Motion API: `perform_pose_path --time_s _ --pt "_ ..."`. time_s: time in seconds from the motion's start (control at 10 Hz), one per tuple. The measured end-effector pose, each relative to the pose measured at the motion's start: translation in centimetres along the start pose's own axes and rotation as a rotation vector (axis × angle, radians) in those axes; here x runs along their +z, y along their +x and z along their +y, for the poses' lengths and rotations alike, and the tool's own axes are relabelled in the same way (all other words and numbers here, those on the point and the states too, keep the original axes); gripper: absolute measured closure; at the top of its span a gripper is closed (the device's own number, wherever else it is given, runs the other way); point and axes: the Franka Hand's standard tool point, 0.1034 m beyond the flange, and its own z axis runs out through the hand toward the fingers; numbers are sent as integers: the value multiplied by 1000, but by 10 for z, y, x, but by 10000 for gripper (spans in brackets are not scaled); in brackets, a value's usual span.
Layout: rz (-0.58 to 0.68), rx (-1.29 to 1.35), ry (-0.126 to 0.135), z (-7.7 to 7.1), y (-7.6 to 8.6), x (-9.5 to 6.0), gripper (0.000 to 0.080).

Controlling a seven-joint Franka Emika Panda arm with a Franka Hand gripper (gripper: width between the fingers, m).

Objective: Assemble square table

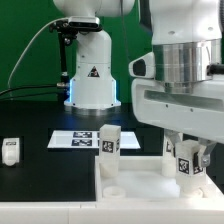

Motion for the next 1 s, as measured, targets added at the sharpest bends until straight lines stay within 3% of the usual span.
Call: perform_pose_path --time_s 0.2,0.4,0.6,0.7,0.8,1.0 --pt "-23 228 3 -2 -1 1 512" --pt "-21 197 3 -2 -1 1 512" --pt "-17 10 5 -2 0 -1 268" --pt "6 -183 12 -6 -1 -4 268" --pt "16 -296 10 -7 -4 -7 176" --pt "21 -407 3 -6 1 -5 157"
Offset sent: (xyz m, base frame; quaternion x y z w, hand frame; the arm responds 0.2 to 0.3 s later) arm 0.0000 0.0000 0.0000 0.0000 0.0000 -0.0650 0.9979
